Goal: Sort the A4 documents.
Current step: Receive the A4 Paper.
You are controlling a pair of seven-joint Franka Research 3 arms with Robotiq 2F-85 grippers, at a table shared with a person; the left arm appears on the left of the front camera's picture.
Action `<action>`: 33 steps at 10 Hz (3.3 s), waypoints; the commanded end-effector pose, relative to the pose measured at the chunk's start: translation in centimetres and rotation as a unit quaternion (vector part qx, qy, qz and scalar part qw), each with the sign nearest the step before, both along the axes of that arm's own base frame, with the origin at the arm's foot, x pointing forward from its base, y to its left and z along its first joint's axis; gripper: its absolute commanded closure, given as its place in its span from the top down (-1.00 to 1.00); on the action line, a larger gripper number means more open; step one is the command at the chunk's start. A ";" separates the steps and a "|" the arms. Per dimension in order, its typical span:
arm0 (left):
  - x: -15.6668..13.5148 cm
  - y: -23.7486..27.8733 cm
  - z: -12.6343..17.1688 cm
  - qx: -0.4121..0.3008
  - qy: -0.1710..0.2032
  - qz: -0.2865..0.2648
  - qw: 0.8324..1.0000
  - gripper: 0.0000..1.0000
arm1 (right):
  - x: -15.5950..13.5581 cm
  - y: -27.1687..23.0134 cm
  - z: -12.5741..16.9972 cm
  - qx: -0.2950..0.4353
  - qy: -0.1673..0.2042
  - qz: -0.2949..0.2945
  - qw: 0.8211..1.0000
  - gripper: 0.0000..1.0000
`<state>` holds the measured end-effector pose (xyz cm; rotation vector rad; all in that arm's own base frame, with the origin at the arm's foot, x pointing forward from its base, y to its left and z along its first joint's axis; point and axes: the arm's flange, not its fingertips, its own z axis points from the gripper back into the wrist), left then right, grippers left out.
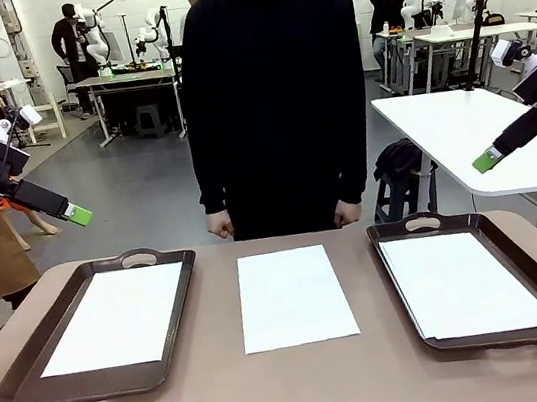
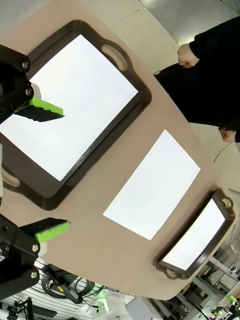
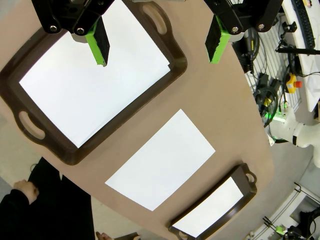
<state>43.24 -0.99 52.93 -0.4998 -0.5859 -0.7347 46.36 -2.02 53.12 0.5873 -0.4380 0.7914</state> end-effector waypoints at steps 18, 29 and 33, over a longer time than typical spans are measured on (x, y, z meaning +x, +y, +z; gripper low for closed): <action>0.0 0.0 0.0 0.001 -0.002 -0.002 1.000 1.00 | 0.0 0.1 0.0 0.000 -0.002 -0.002 1.000 1.00; 0.0 0.0 0.0 0.001 -0.002 -0.002 1.000 1.00 | 0.0 0.1 0.0 0.000 -0.002 -0.002 1.000 1.00; 0.0 0.0 0.0 0.001 -0.002 -0.002 1.000 1.00 | 0.0 0.1 0.0 0.000 -0.002 -0.002 1.000 1.00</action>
